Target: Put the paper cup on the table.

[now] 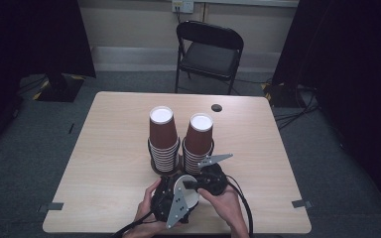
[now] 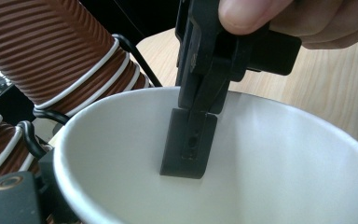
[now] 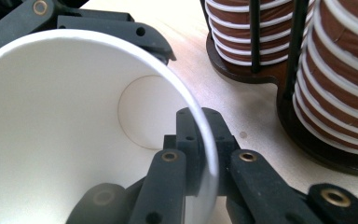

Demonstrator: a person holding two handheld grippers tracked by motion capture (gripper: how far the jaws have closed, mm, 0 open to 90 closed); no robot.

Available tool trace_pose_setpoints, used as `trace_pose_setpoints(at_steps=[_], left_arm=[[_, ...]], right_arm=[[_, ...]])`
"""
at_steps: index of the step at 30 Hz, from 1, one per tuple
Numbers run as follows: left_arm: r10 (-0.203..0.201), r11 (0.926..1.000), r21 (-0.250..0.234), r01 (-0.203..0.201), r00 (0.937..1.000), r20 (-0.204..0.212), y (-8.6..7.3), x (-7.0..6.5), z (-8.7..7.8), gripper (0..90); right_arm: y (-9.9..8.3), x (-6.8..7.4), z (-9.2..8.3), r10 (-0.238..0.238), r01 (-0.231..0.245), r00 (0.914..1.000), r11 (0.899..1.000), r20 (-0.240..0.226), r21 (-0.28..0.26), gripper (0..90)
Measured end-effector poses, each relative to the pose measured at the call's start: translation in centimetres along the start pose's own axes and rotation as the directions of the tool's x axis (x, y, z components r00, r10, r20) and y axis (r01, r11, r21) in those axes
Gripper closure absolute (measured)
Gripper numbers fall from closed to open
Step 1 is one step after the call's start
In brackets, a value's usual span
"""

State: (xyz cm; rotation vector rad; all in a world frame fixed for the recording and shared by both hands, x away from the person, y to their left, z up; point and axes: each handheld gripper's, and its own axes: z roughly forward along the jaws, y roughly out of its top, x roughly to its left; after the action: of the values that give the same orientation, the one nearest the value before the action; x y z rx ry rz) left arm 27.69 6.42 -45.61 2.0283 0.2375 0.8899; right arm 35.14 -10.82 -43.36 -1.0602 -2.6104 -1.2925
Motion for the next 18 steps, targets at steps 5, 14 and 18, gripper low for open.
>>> trace_pose_setpoints(at_steps=[5,14,18], left_arm=[[-0.027,0.9996,-0.007,0.027,0.9996,-0.010,-0.26,0.20,-0.10,9.4],[-0.080,0.9962,-0.034,0.080,0.9967,-0.010,-0.56,0.60,0.12,9.4],[-0.103,0.9942,-0.030,0.103,0.9947,0.001,-0.66,0.78,0.10,9.3]], right_arm=[[-0.06,0.01,0.05,0.004,-0.004,1.0000,1.000,-0.007,-0.005,81.3],[-0.55,-0.35,-0.37,0.025,-0.024,0.9996,0.997,0.015,-0.072,72.4],[-0.83,-0.43,-0.64,0.030,-0.028,0.9994,0.993,0.017,-0.112,70.1]])
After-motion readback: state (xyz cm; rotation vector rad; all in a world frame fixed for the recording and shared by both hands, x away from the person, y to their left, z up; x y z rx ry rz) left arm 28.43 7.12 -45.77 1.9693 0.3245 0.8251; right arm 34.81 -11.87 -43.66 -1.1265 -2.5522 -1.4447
